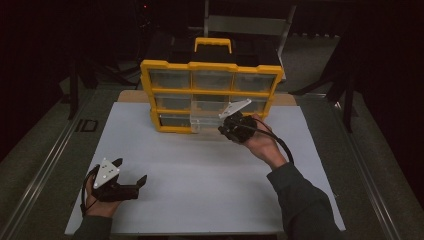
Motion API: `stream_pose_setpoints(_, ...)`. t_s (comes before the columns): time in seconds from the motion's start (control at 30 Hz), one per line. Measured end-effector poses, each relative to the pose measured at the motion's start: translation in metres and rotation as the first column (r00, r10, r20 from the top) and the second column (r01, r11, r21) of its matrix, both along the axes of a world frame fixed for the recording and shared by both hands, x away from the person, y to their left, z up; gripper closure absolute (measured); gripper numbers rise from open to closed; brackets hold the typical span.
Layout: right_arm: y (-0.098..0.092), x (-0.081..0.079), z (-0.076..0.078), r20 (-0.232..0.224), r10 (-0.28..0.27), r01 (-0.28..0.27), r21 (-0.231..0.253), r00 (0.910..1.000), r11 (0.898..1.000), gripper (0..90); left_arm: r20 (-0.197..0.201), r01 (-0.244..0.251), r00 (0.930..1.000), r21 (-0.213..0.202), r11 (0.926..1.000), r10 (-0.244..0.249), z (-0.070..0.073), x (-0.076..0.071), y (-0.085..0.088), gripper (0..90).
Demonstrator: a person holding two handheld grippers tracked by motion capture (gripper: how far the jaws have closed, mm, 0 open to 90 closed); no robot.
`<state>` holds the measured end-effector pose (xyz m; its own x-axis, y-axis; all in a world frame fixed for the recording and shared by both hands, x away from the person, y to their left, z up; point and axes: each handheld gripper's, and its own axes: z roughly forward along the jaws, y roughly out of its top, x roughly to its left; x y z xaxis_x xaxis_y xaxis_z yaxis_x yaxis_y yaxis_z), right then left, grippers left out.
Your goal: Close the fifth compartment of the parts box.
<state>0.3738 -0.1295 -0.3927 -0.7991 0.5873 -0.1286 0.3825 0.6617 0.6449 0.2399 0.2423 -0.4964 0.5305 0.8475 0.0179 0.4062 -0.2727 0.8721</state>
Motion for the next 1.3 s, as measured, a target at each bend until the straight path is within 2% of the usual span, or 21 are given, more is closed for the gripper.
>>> stream_pose_setpoints(0.07, 0.001, 0.002, -0.001, 0.004, 0.0, 0.0, 0.013, 1.0, 1.0, 90.0, 0.0, -0.001, 1.0, -0.002, 1.0, 0.001, 0.0, 0.0, 0.0, 0.5)
stream_pose_setpoints(0.27, 0.006, 0.003, 0.0, 0.02, 0.001, -0.001, 0.005, 0.9998, 1.0, 90.0, 0.001, -0.001, 1.0, 0.0, 1.0, 0.001, 0.0, 0.0, 0.0, 0.5)
stream_pose_setpoints(0.73, 0.011, 0.009, 0.004, 0.033, -0.008, 0.007, 0.031, 0.9994, 0.999, 90.0, 0.0, 0.0, 1.0, 0.0, 1.0, 0.0, 0.0, 0.0, 0.0, 0.5)
stream_pose_setpoints(1.3, 0.015, 0.018, 0.003, 0.027, -0.021, 0.02, 0.05, 0.9994, 0.999, 90.0, 0.001, -0.002, 1.0, 0.0, 1.0, 0.002, 0.0, 0.0, 0.0, 0.5)
